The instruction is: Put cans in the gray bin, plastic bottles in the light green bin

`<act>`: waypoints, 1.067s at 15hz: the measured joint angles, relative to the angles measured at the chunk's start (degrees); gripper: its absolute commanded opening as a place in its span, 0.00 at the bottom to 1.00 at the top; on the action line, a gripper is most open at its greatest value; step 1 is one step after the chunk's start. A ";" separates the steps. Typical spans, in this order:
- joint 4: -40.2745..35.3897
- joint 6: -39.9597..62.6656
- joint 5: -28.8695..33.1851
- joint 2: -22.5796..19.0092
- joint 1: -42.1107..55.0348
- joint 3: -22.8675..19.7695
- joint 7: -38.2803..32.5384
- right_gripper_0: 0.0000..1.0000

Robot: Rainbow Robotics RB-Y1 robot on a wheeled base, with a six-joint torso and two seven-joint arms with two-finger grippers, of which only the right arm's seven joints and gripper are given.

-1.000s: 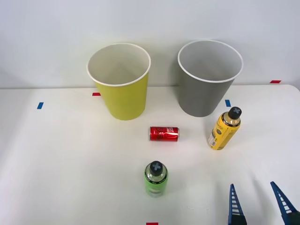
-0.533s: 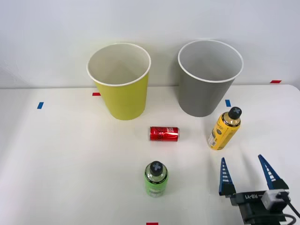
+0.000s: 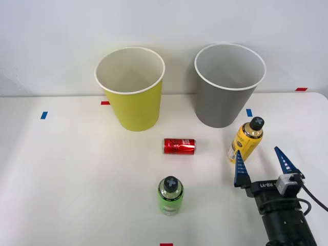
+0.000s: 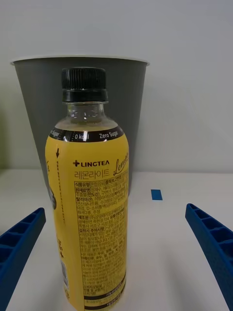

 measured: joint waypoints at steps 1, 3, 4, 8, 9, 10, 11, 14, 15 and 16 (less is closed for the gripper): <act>-0.02 0.64 -0.09 0.23 -0.85 -0.09 -0.07 1.00; 0.00 2.49 -0.32 0.53 -2.53 -0.20 -0.26 1.00; -0.03 3.37 -0.44 0.77 -3.40 -0.42 -0.29 1.00; 0.01 6.17 -1.03 1.41 -5.80 -1.35 -0.41 1.00; 0.02 7.07 -1.12 1.54 -6.38 -1.63 -0.43 1.00; 0.02 7.82 -1.20 1.65 -6.94 -1.91 -0.42 1.00; 0.02 8.18 -1.24 1.74 -7.25 -2.08 -0.41 1.00; 0.02 8.97 -1.30 1.86 -7.89 -2.20 -0.40 1.00; 0.01 9.14 -1.32 1.93 -8.01 -2.19 -0.38 1.00; -0.01 9.20 -1.32 2.01 -8.08 -2.18 -0.32 1.00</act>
